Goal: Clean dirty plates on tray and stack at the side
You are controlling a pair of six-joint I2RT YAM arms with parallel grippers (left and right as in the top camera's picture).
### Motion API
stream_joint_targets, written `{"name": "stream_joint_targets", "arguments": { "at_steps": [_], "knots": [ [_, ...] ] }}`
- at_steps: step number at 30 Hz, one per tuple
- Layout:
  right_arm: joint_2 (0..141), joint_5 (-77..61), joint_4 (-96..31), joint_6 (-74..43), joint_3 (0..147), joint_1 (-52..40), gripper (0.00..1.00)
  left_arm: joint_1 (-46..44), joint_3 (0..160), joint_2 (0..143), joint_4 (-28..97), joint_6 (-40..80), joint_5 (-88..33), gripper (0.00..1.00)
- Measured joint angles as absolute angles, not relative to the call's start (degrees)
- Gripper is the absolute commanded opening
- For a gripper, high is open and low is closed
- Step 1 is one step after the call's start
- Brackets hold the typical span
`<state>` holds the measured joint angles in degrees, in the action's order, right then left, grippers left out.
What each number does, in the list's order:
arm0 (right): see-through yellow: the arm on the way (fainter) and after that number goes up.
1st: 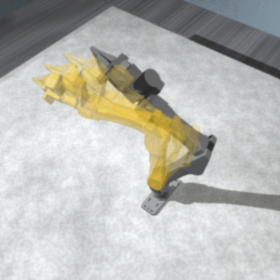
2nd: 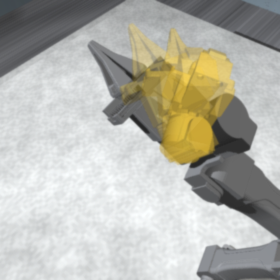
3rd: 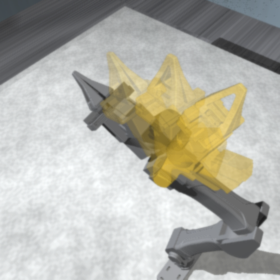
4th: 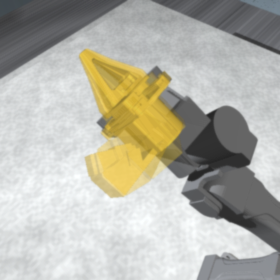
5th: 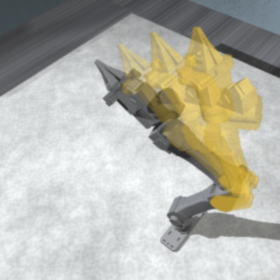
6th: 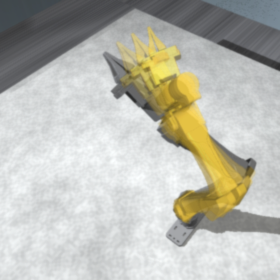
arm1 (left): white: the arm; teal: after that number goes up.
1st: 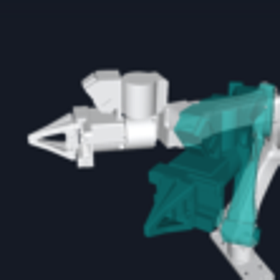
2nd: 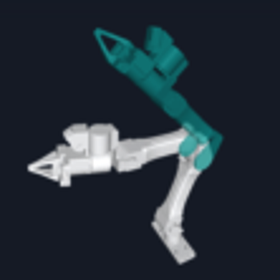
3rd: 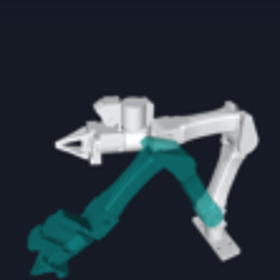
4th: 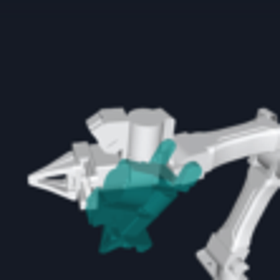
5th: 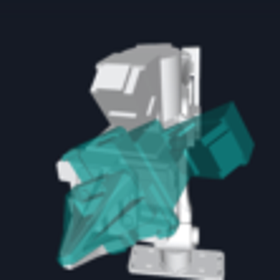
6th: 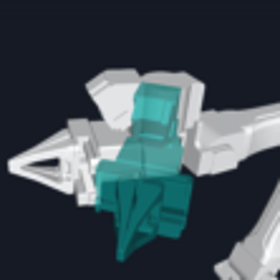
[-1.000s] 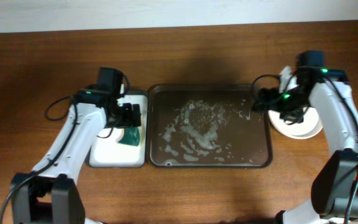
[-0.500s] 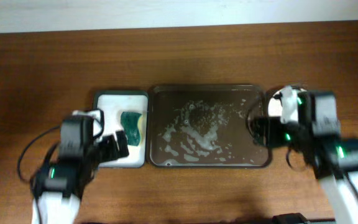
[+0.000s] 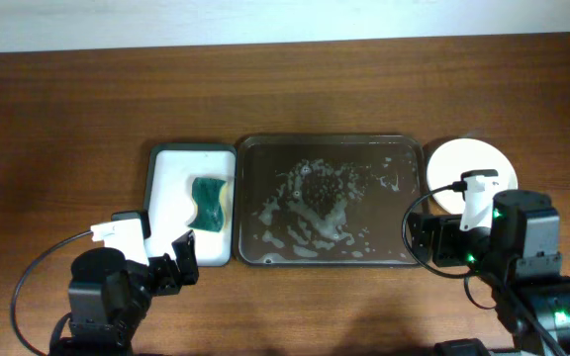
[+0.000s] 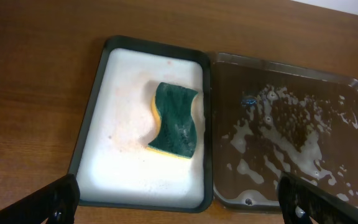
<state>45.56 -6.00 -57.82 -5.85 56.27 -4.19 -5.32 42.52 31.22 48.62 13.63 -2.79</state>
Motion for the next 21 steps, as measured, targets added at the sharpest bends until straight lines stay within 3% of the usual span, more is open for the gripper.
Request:
{"name": "stream_joint_targets", "arguments": {
  "at_steps": [5,16,21],
  "knots": [
    [42.6,-3.9,-56.0,-5.3,54.8,-4.2,0.99,-5.3,42.5,31.2,48.6,13.5,-2.8,0.99],
    [4.1,-5.3,-5.2,-4.5,11.4,-4.2,0.99,-5.3,42.2,31.1,48.8,13.2,-2.8,0.99],
    [0.7,-5.0,2.5,-4.5,1.8,-4.2,0.99,-5.3,42.2,31.1,48.8,13.2,-2.8,0.99]
  ]
}}
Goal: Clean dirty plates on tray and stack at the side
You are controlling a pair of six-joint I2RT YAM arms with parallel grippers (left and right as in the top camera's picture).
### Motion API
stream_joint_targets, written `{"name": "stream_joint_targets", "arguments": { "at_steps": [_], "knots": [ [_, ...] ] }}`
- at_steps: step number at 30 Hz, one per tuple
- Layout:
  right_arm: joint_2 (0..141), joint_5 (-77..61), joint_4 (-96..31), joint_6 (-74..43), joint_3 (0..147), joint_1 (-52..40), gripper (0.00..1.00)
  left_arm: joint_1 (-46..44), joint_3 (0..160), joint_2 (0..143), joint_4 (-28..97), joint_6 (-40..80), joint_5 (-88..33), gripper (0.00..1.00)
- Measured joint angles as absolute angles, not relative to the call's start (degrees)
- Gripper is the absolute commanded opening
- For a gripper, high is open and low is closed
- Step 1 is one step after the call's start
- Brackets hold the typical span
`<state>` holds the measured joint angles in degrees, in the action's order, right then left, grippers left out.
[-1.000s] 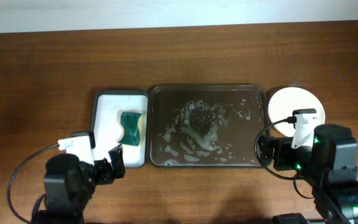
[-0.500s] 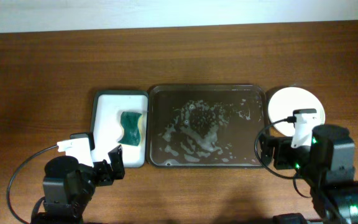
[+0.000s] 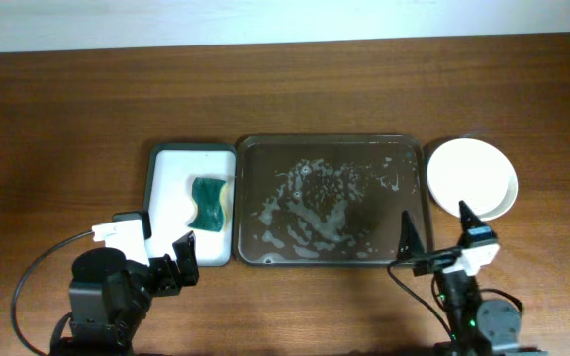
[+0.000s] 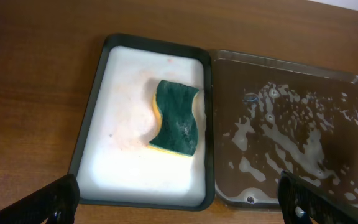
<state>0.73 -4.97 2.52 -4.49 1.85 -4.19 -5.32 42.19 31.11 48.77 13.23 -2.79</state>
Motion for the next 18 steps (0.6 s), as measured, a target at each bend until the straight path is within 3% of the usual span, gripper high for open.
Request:
{"name": "stream_joint_targets", "arguments": {
  "at_steps": [2,18],
  "knots": [
    [0.7,-4.7,-4.0,-3.6,0.6,-4.2,0.99,-5.3,42.2,31.1,48.8,13.2,-2.8,0.99],
    [0.8,-4.5,-3.9,-1.5,0.6,-4.2,0.99,-5.3,42.2,31.1,48.8,13.2,-2.8,0.99]
  ]
}}
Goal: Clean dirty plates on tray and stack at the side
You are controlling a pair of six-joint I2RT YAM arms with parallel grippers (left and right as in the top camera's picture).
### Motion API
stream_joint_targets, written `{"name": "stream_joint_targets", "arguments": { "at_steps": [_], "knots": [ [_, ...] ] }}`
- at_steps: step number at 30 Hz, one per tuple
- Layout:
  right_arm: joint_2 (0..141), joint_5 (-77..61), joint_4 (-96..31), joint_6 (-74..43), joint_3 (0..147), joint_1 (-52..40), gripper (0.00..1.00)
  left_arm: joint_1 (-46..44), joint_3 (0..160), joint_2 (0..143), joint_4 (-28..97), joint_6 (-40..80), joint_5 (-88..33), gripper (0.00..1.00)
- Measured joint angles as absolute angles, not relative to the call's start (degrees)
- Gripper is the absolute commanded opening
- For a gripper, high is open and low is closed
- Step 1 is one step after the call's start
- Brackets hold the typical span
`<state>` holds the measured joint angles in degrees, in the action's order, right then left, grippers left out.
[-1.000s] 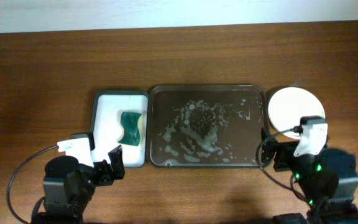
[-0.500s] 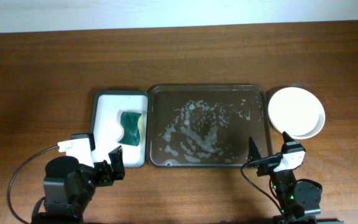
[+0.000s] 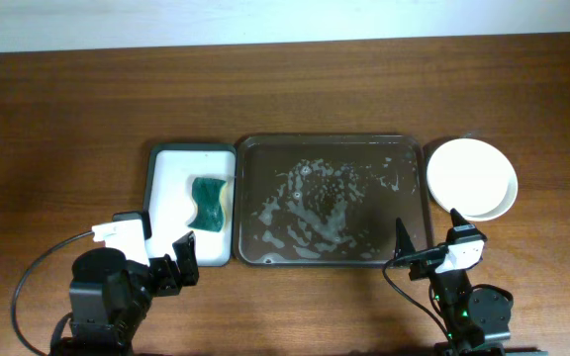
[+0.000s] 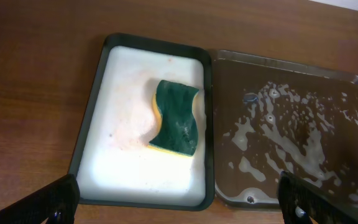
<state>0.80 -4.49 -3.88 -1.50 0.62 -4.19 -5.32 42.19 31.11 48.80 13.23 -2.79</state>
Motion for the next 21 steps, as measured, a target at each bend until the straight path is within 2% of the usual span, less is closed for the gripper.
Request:
{"name": "stream_joint_targets", "arguments": {
  "at_steps": [10,16,18,21],
  "knots": [
    [0.8,-4.5,-3.9,-1.5,0.6,-4.2,0.99,-5.3,40.8,28.5,47.5,12.9,-1.0,0.99],
    [0.7,-4.3,-3.9,-1.5,0.6,-4.2,0.99,-5.3,20.8,10.7,27.4,10.5,0.2,0.99],
    [0.7,-4.3,-3.9,-1.5,0.6,-4.2,0.99,-5.3,11.3,5.0,13.1,8.1,-1.7,0.99],
    [0.7,-4.3,-3.9,-1.5,0.6,-4.2,0.99,-5.3,2.9,1.0,-1.5,4.5,-3.4,0.99]
  ]
}}
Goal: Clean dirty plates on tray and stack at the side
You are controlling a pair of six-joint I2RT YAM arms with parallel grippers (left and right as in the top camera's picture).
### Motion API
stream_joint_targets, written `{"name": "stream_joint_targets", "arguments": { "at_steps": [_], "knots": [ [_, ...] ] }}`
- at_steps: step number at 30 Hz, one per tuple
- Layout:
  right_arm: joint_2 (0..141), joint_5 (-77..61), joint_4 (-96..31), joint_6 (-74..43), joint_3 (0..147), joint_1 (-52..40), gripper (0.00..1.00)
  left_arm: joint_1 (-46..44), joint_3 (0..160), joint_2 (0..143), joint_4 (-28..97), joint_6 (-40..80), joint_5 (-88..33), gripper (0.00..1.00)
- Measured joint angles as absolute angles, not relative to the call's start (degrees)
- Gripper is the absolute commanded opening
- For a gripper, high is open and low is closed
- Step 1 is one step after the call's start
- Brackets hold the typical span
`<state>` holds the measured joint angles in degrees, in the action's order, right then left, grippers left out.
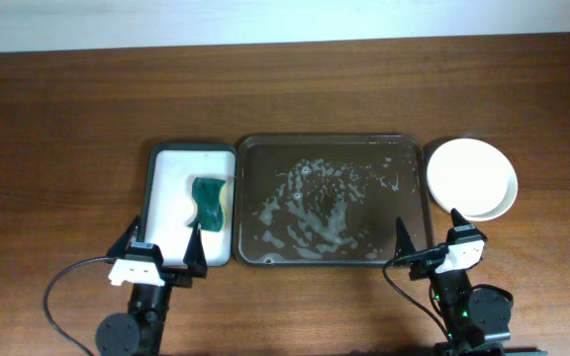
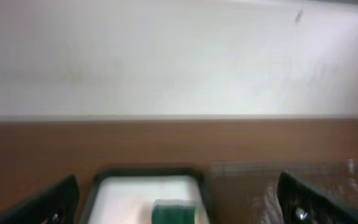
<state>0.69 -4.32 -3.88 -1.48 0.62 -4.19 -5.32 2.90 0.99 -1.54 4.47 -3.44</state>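
The dark tray (image 1: 330, 136) in the middle of the table holds only water and suds. White plates (image 1: 471, 178) lie stacked to its right, on the table. A green sponge (image 1: 209, 203) rests in the small white tray (image 1: 193, 146) on the left. My left gripper (image 1: 163, 240) stands open at the table's front, just short of the white tray. In the blurred left wrist view its fingers (image 2: 55, 202) frame the sponge (image 2: 173, 213) with the wall beyond. Open too, my right gripper (image 1: 429, 232) is at the front, by the dark tray's near right corner.
Bare brown wood (image 1: 67, 119) runs along the back and both sides. A white wall (image 2: 179, 56) rises behind the table's far edge. Cables (image 1: 62, 287) trail from both arms at the front edge.
My left arm has dropped low at the front edge, and its camera now looks level at the wall instead of down on the trays. The right arm, trays, sponge and plates are unchanged.
At first my right gripper was at the near edge of the plates, partly covering them. By 1.3 s ago it had drawn back to the front edge, open, the plates showing whole. It stayed there, and now the left arm is low at the front too.
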Motion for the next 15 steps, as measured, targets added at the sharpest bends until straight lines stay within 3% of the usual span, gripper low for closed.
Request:
{"name": "stream_joint_targets", "arguments": {
  "at_steps": [5,15],
  "knots": [
    [0.7,-4.3,-3.9,-1.5,0.6,-4.2,0.99,-5.3,0.9,0.6,4.4,2.5,-3.6,0.99],
    [0.7,-4.3,-3.9,-1.5,0.6,-4.2,0.99,-5.3,0.9,0.6,4.5,2.5,-3.6,0.99]
  ]
}}
